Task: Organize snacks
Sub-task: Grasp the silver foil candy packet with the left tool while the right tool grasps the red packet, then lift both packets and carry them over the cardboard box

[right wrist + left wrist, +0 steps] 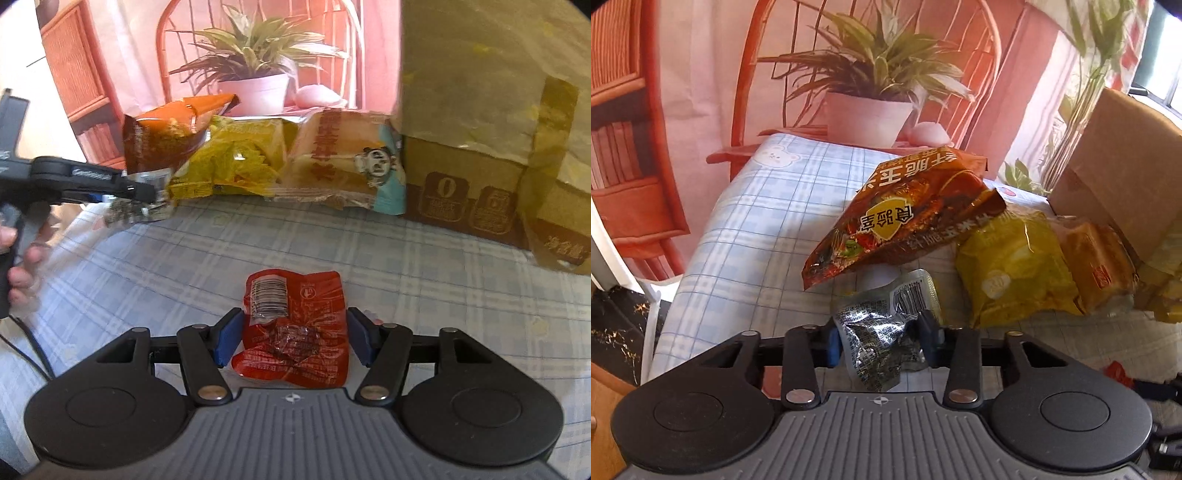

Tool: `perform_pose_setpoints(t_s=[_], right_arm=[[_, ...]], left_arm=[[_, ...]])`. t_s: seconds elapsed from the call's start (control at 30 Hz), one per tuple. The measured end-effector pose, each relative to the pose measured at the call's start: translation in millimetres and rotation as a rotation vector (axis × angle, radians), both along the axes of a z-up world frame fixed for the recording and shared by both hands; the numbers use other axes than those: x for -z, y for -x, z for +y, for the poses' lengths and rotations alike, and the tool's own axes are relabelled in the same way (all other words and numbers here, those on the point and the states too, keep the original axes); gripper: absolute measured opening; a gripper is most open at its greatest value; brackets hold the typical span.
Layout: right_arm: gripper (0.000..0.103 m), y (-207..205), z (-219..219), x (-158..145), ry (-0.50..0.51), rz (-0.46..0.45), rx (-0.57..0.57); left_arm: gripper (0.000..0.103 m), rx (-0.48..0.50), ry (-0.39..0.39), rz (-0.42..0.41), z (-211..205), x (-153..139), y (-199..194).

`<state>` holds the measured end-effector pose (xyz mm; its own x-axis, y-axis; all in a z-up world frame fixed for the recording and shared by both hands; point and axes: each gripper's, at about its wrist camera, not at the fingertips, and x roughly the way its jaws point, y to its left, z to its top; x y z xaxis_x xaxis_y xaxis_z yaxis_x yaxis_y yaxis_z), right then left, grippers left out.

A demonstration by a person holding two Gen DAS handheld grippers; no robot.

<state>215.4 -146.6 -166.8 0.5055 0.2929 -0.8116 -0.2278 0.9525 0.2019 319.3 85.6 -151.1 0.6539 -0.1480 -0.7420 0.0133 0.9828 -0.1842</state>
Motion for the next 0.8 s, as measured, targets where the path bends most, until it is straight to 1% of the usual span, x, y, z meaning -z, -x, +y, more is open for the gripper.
perform_pose_setpoints(t_s=[0.1,0.17,0.2,0.3,0.43,0.67,0.7,0.8], right_arm=[[0.062,1,-8,-1,-0.001,0.001,0.033],[0.062,3,-15,-2,-0.001,-0.005,0.052],[0.062,5,-19,-4,-0.001,-0.008,0.061],[0.062,8,-29,-5,0.004,-0.012,0.087],[0.062,12,-42,-5,-0.003,-0.008,0.129],[0.062,24,-54,-6,-0.005,-0.006,0.159],[0.062,25,-55,-6,-0.005,-0.006,0.163],[0.062,27,-59,-6,-0.008,-0.005,0.175]], left_arm=[[0.041,0.003,0.008,0.015,2,1,8],[0.041,0.012,-0.004,0.016,1,0,15],[0.04,0.02,-0.013,0.013,-1,-1,20],[0.033,0.042,-0.02,0.003,-7,-4,29],[0.032,0.076,-0.014,0.004,-17,-6,41],[0.031,0.092,0.007,0.012,-23,-5,49],[0.028,0.095,0.009,0.011,-23,-6,50],[0.027,0.102,0.008,0.005,-27,-8,54]])
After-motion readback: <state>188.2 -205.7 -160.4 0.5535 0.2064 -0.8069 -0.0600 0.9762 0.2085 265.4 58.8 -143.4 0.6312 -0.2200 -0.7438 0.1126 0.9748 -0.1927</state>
